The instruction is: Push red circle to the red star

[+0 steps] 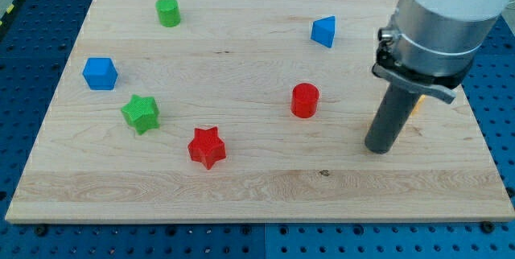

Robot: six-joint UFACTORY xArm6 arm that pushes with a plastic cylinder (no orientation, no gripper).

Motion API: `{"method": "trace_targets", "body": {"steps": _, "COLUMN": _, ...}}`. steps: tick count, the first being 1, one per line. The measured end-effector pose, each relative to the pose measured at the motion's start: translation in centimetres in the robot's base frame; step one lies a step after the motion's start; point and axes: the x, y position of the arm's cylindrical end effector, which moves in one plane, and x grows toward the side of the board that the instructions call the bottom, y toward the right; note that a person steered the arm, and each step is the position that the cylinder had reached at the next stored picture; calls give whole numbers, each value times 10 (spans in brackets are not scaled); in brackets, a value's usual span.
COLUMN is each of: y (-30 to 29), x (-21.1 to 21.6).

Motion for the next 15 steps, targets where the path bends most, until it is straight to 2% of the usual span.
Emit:
{"method": "trace_targets", "body": {"steps": 1, "y": 10, "x": -17}}
{"method": "trace_targets", "body": {"steps": 3, "y": 7, "x": -23}}
{"method": "trace_targets", "body": {"steps": 5, "y": -64, "x": -30}}
{"method": "trace_targets", "body": {"steps": 7, "y": -69, "x": -81}}
{"method": "trace_targets", "body": {"steps": 10, "y": -140, "x": -48}}
{"method": "trace_targets", "body": {"steps": 12, "y": -164, "x": -66}}
{"method": "trace_targets", "body": {"steps": 14, "y": -170, "x": -40}}
{"method": "trace_targets", "body": {"steps": 15, "y": -175, "x": -41}}
